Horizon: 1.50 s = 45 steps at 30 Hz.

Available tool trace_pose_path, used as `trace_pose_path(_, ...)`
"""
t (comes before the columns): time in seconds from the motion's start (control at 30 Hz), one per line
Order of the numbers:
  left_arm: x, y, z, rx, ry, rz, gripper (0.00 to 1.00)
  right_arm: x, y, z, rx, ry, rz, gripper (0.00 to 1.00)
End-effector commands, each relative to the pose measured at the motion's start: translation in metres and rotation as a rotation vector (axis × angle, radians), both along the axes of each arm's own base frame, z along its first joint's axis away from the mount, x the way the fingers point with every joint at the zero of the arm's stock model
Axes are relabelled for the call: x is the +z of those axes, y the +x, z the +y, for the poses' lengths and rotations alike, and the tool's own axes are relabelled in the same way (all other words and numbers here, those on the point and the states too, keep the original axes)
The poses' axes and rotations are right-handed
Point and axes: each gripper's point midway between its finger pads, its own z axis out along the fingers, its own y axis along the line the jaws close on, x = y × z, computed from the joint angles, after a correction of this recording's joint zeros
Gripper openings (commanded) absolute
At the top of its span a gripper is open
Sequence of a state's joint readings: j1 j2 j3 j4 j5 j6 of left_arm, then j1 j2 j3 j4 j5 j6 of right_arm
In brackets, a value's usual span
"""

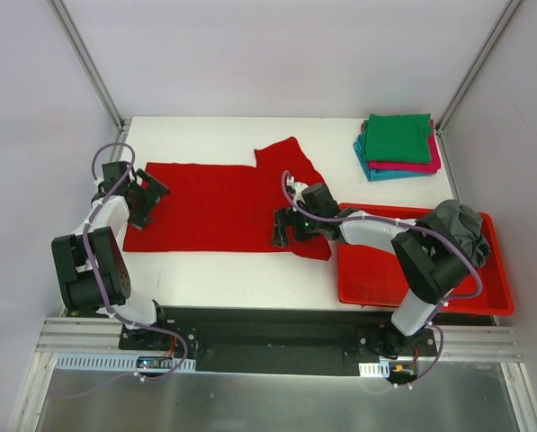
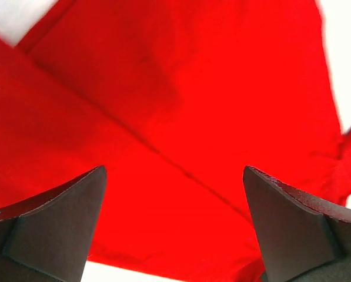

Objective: Fold and stack the t-shirts
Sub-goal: Fold the flattened tshirt in 1/3 of the way

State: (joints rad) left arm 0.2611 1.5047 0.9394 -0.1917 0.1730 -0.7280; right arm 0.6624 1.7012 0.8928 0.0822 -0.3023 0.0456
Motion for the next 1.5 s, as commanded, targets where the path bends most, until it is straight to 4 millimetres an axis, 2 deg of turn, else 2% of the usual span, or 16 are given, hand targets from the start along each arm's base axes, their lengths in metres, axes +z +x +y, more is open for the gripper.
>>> trace_pose_path(0.0,-0.05,-0.032,-0.005,0.014,-0.043,0.155,0.99,-0.047,-0.054,-0.02,0.017,-0.153,0.208,0.96)
trace_pose_path(0.17,-0.072,-0.055,-0.01,0.004,-0.054,0.243,0.99,-0.046,-0.071,-0.022,0.02,-0.183,0.21,0.96)
trace_pose_path(0.37,-0.086,-0.113,0.005,0.094,0.042,0.409,0.99,-0.045,-0.111,-0.027,0.051,-0.238,0.216,0.96)
trace_pose_path(0.5,-0.084,-0.153,0.019,0.166,0.14,0.445,0.99,-0.044,-0.13,-0.043,0.042,-0.31,0.197,0.96)
trace_pose_path(0.63,-0.067,-0.17,0.028,0.2,0.197,0.384,0.99,-0.047,-0.148,-0.052,0.037,-0.32,0.219,0.96)
trace_pose_path(0.83,-0.063,-0.175,0.023,0.191,0.198,0.33,0.99,-0.044,-0.151,-0.065,-0.003,-0.364,0.185,0.96)
trace_pose_path(1.1,-0.06,-0.168,0.02,0.157,0.18,0.308,0.99,-0.035,-0.169,-0.059,0.016,-0.37,0.166,0.96)
trace_pose_path(1.27,-0.062,-0.173,0.022,0.174,0.195,0.313,0.99,-0.032,-0.149,-0.064,-0.049,-0.428,0.083,0.96)
trace_pose_path(1.4,-0.056,-0.171,0.026,0.195,0.211,0.296,0.99,-0.017,-0.135,-0.055,-0.057,-0.421,0.031,0.96)
trace_pose_path(1.47,-0.048,-0.165,0.024,0.2,0.196,0.271,0.99,-0.003,-0.13,-0.048,-0.043,-0.411,0.005,0.96)
